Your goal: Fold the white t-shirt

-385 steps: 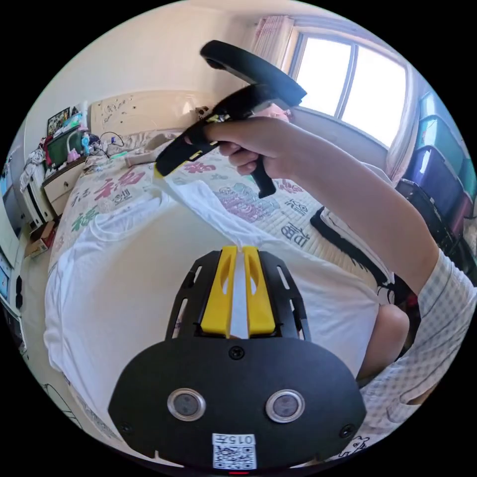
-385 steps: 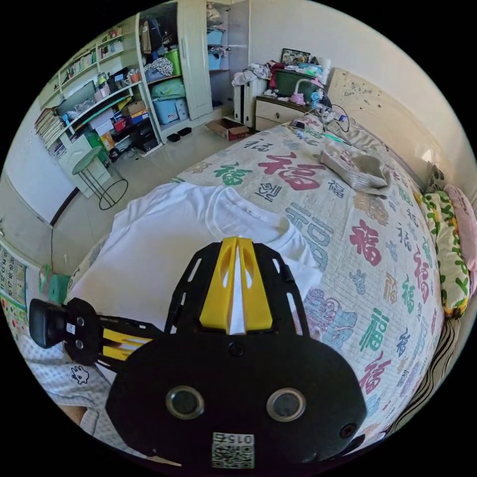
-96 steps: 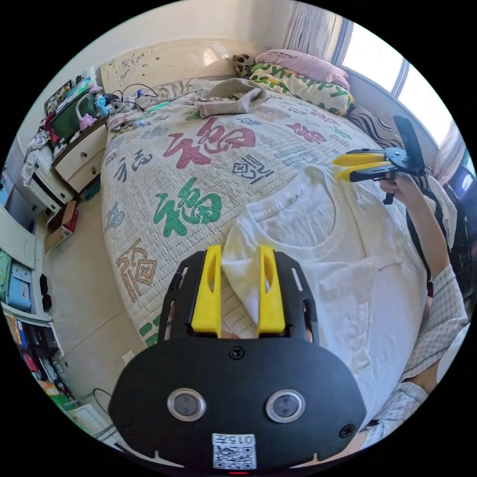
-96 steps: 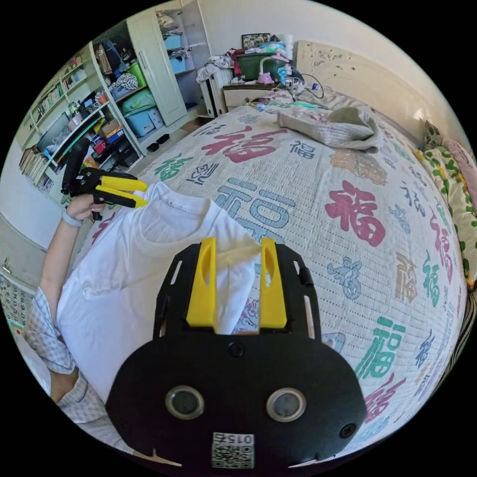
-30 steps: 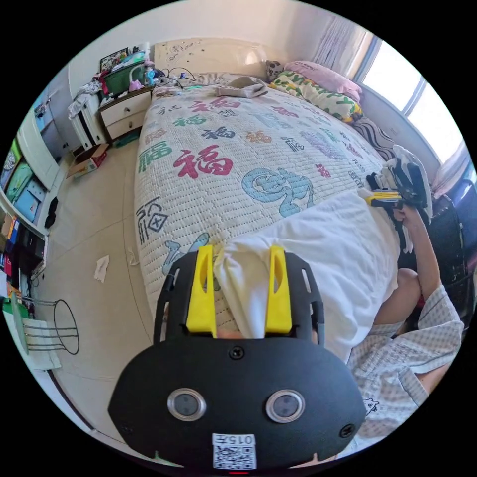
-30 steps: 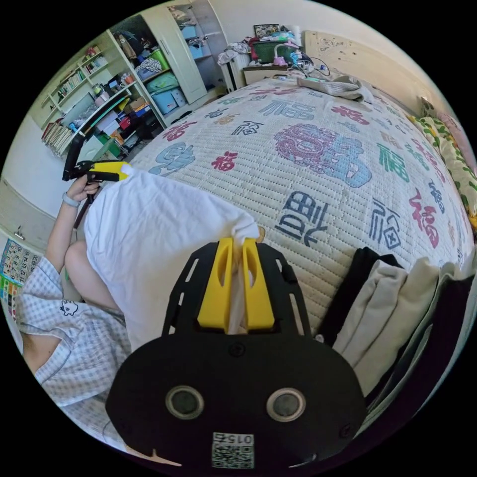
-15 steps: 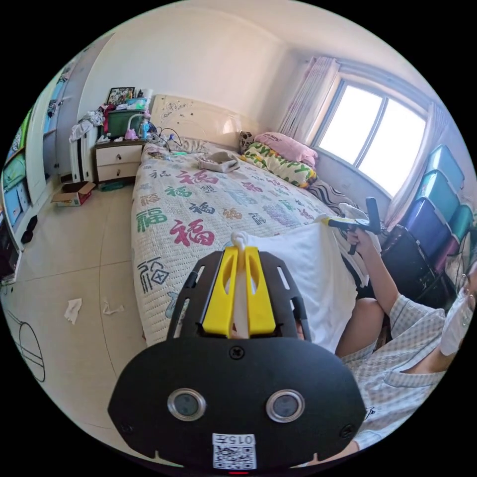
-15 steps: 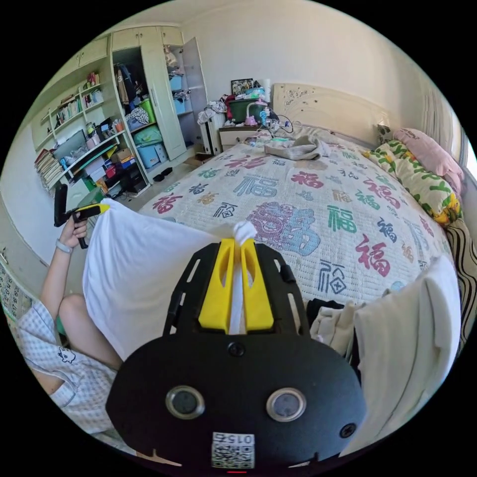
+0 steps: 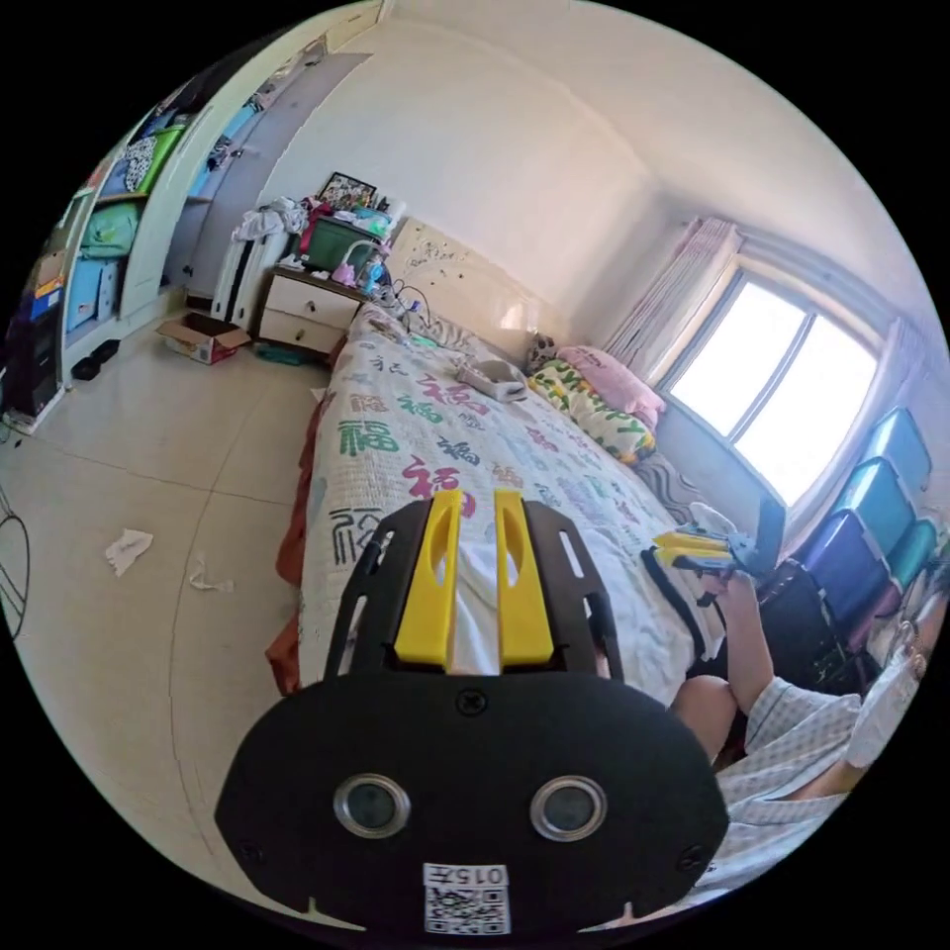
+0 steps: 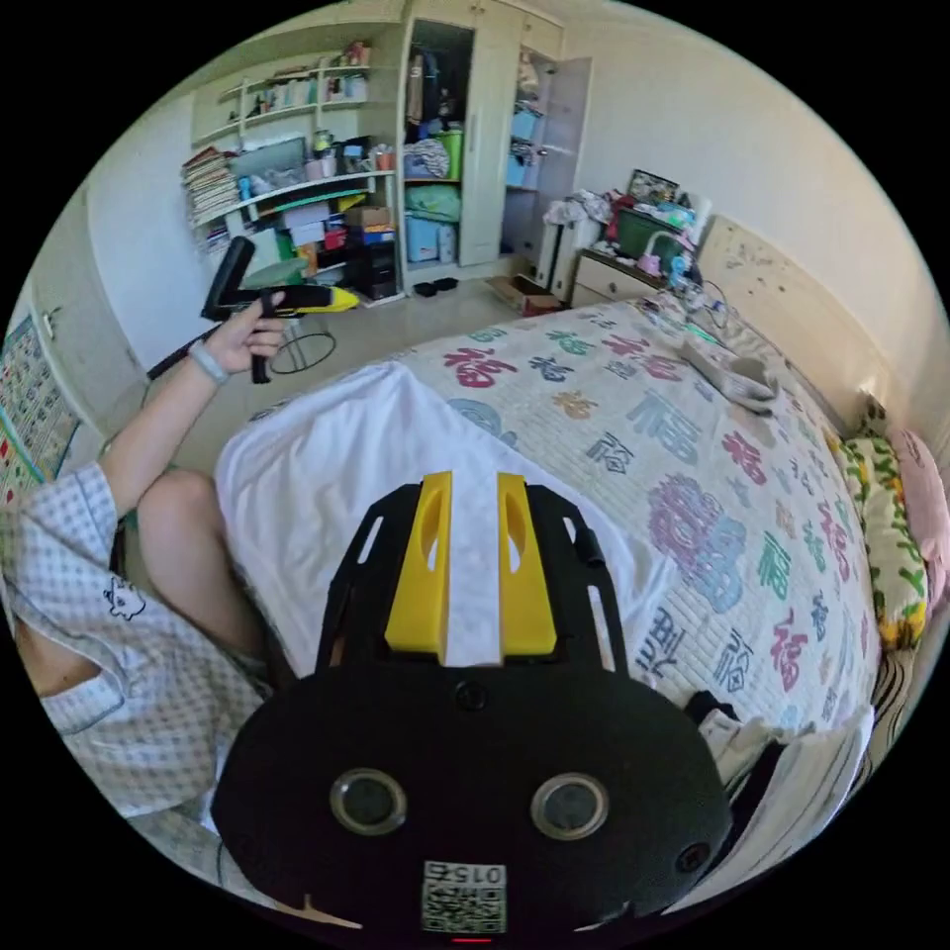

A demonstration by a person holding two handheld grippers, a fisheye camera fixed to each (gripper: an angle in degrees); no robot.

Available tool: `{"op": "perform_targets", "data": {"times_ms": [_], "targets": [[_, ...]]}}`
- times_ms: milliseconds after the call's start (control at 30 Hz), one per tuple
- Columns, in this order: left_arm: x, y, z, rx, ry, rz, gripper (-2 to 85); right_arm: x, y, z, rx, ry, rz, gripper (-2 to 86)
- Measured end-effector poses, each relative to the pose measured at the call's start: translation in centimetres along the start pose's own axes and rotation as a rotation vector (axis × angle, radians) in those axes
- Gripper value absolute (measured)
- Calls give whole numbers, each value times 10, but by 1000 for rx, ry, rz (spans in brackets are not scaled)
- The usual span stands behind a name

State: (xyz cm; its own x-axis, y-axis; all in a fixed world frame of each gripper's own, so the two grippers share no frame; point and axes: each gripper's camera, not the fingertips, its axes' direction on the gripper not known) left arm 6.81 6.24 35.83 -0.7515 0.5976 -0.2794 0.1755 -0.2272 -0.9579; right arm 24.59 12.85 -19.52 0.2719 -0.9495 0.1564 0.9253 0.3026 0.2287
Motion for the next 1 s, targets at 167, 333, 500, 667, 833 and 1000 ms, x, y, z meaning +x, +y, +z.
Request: {"op": "perform_targets", "data": {"times_ms": [167, 333, 500, 667, 833, 1000], "targets": [[-3, 1, 58, -213, 15, -57, 56, -153, -22, 50, -155, -281, -422, 84], [-10, 10, 103, -335, -15, -111, 57, -210, -15, 94, -256, -106, -546, 85], [-7, 11, 120, -359, -34, -98, 6, -211, -13, 80, -208, -146, -547, 5], [7, 7, 101, -240, -55, -46, -2, -212, -3, 67, -182, -273, -553, -9], [19, 8, 94, -176, -48, -43, -3, -223, 7, 67, -181, -264, -598, -9], [40, 16, 115, -204, -157, 0, 0, -212, 7, 59, -154, -298, -561, -3]]}}
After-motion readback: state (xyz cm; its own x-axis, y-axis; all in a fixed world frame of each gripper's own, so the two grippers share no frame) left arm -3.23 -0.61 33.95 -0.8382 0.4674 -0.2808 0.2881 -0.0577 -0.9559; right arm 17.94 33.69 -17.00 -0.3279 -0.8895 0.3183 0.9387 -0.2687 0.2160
